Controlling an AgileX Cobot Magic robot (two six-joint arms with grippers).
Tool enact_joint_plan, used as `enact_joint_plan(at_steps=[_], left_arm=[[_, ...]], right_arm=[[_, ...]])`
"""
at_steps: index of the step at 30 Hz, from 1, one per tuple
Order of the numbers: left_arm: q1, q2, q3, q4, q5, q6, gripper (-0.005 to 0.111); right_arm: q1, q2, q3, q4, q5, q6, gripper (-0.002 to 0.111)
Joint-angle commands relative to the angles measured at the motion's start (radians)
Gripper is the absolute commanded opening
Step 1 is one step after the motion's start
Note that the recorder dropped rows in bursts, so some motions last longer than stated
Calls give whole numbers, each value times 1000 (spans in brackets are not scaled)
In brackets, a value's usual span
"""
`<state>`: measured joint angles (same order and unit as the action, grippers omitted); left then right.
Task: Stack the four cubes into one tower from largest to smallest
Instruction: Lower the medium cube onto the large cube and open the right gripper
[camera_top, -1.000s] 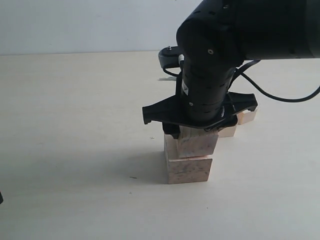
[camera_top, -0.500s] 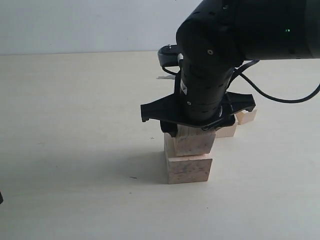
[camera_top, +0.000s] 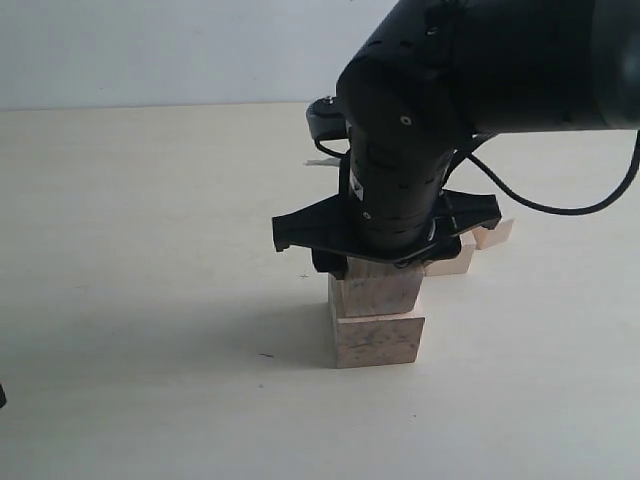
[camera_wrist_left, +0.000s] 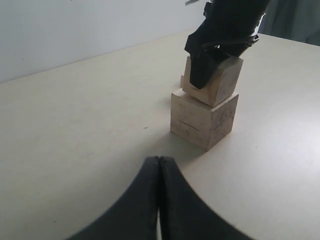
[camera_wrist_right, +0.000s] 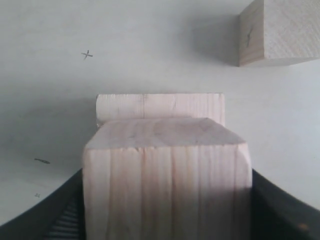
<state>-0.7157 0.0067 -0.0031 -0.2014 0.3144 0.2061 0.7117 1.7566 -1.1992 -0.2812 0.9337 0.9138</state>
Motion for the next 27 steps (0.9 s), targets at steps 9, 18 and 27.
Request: enact_joint_plan(at_steps=[9, 18, 27], left_arm=[[1, -7, 3, -3, -1, 2, 0], [1, -7, 3, -3, -1, 2, 0], [1, -7, 3, -3, -1, 2, 0]], right_arm=[[3, 21, -7, -9, -8, 31, 31], [3, 21, -7, -7, -43, 31, 73], [3, 7, -7, -21, -42, 31, 74]])
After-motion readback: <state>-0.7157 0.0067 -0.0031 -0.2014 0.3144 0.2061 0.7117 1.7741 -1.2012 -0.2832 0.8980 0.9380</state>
